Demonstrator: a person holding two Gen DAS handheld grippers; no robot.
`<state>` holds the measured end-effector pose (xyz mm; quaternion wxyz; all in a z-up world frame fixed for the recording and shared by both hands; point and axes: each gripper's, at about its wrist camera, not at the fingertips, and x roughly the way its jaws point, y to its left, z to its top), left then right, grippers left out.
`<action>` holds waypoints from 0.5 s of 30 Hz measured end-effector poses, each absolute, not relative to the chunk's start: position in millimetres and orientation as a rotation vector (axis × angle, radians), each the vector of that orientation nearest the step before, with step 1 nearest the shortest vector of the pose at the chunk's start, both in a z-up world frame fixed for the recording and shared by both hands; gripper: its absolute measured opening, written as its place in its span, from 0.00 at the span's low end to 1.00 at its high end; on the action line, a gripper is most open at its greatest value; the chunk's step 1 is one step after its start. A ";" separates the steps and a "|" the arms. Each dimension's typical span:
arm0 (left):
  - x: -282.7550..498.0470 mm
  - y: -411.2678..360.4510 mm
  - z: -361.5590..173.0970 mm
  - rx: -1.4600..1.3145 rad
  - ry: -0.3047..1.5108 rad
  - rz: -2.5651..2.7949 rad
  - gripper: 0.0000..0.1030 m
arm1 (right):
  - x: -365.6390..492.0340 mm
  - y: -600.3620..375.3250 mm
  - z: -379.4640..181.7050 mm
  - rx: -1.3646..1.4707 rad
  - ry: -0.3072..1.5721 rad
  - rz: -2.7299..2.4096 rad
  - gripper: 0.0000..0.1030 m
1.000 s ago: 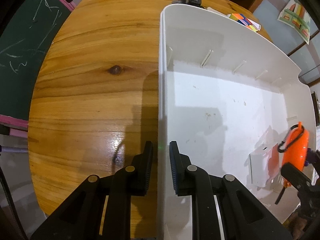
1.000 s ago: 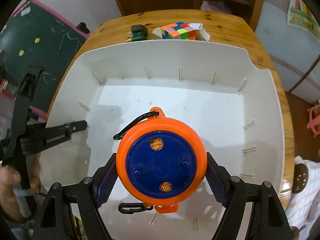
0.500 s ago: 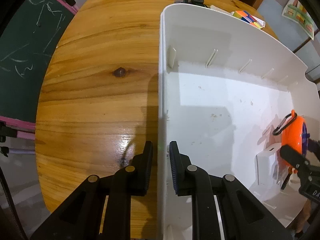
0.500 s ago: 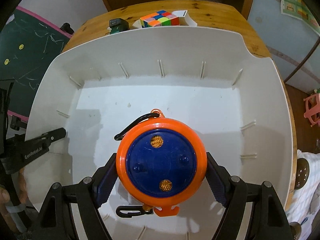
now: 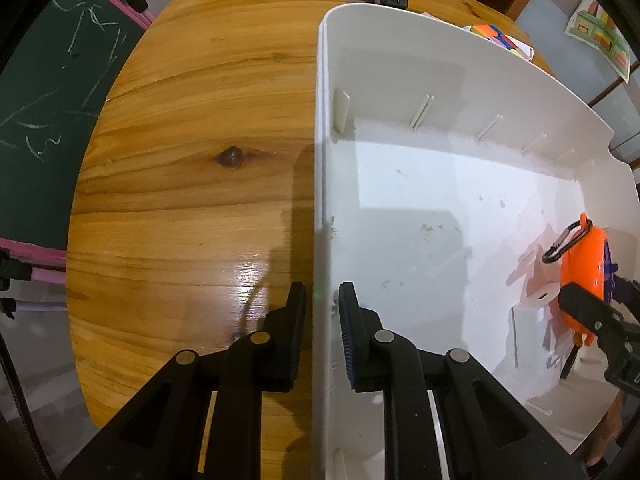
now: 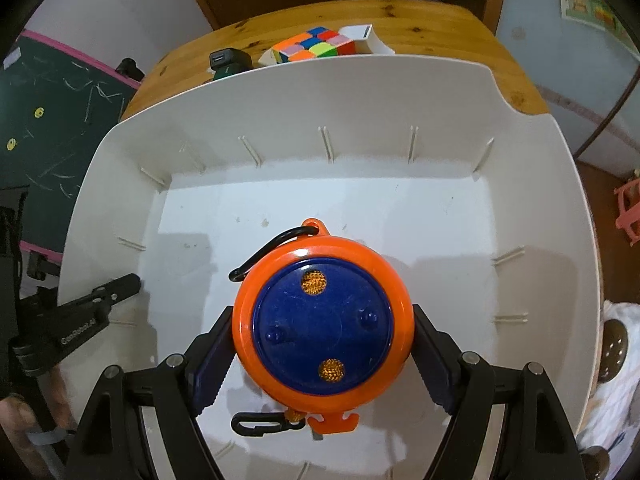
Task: Organize rigid objects
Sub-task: 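Carry the cord reel into the tray and release it beside the charger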
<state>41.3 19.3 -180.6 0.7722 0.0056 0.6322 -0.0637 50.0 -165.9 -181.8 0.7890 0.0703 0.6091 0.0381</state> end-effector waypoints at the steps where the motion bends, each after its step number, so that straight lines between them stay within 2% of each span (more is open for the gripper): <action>1: 42.1 20.3 -180.9 0.009 1.371 -0.140 0.18 | 48.9 -164.4 -180.0 0.148 1.316 0.086 0.79; 15: 44.0 28.0 -182.7 0.008 1.366 -0.156 0.18 | 45.8 -156.5 -168.8 0.133 1.293 0.086 0.79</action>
